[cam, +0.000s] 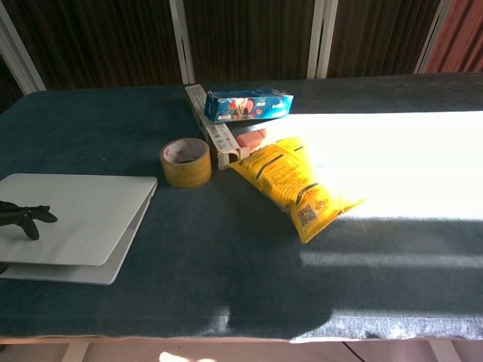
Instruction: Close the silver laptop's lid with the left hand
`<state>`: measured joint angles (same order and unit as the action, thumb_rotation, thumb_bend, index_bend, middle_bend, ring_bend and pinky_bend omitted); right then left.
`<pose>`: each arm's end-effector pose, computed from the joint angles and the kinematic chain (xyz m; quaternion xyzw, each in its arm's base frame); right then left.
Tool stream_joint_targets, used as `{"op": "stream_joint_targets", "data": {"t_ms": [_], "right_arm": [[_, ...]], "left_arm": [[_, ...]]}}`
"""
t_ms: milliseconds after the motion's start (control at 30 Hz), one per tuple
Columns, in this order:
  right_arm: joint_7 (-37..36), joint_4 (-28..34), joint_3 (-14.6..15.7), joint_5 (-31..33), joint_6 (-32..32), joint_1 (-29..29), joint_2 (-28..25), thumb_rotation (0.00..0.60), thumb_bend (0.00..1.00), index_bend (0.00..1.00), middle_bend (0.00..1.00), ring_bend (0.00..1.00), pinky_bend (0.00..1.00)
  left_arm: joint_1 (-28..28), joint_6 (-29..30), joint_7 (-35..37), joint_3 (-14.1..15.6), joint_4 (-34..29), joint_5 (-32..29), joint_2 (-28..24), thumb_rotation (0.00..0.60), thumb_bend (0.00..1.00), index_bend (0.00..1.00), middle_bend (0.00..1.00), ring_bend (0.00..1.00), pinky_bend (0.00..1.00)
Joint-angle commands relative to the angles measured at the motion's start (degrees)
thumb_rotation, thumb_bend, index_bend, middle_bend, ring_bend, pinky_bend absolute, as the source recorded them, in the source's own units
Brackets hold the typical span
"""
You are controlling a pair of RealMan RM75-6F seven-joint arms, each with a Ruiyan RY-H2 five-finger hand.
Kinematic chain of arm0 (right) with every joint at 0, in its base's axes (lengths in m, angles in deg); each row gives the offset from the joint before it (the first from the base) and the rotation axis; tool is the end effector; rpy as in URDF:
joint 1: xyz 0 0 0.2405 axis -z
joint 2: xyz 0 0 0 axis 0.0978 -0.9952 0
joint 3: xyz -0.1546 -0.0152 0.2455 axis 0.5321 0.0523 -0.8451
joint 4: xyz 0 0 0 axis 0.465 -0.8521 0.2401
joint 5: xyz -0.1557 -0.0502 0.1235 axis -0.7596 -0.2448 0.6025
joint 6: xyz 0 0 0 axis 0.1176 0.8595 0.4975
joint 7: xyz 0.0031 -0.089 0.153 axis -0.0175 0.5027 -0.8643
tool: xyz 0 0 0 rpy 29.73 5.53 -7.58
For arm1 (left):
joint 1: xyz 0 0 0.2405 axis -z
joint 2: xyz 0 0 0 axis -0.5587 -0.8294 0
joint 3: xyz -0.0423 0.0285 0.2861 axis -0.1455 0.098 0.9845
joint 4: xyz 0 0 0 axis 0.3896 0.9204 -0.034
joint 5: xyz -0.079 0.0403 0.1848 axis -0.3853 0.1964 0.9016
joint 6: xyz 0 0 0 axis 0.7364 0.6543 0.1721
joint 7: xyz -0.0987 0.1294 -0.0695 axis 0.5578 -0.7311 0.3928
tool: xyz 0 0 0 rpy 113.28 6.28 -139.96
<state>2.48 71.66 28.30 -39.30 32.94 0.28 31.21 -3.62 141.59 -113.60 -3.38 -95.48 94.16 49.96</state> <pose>-0.3161 -0.1992 0.1526 0.6752 -0.3519 0.3692 0.5328 -0.2707 0.2553 0.0710 -0.8071 -0.4112 -0.1524 0.3953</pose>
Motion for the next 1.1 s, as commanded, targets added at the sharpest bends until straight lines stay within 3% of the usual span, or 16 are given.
{"op": "stream_joint_targets", "data": {"t_ms": [33, 367, 667, 733, 900, 1100], "right_arm": [[0.3, 0.1, 0.1, -0.2, 0.1, 0.0, 0.1, 0.600, 0.27, 0.00, 0.00, 0.00, 0.00], [0.1, 0.4, 0.2, -0.2, -0.3, -0.2, -0.1, 0.600, 0.27, 0.00, 0.00, 0.00, 0.00], [-1.4, 0.4, 0.3, -0.5, 0.7, 0.3, -0.9, 0.600, 0.27, 0.00, 0.00, 0.00, 0.00], [-1.7, 0.4, 0.4, -0.7, 1.1, 0.4, -1.0, 0.600, 0.27, 0.00, 0.00, 0.00, 0.00], [-2.3, 0.3, 0.6, -1.5, 2.4, 1.0, -1.3, 0.600, 0.27, 0.00, 0.00, 0.00, 0.00], [-2.7, 0.1, 0.7, -2.2, 3.8, 1.6, -1.5, 0.600, 0.27, 0.00, 0.00, 0.00, 0.00]], "left_arm": [[0.3, -1.7, 2.0, 0.0, 1.7, -0.2, 0.9, 0.283, 0.47, 0.09, 0.21, 0.09, 0.16], [0.5, -3.4, 2.3, 0.7, 5.1, -1.1, 3.3, 0.280, 0.48, 0.09, 0.21, 0.09, 0.16], [0.5, -1.9, 1.2, 0.6, 4.2, -1.9, 3.8, 0.280, 0.48, 0.09, 0.21, 0.09, 0.16], [-0.2, 0.4, 2.5, -0.1, 3.1, 0.5, 3.0, 0.280, 0.47, 0.09, 0.20, 0.09, 0.16], [-4.6, 12.7, 10.6, -1.9, 1.1, 14.2, -0.7, 0.279, 0.42, 0.09, 0.14, 0.06, 0.16], [-11.3, 27.2, 16.3, -1.1, 1.3, 25.8, -5.4, 0.280, 0.26, 0.09, 0.11, 0.04, 0.16]]}}
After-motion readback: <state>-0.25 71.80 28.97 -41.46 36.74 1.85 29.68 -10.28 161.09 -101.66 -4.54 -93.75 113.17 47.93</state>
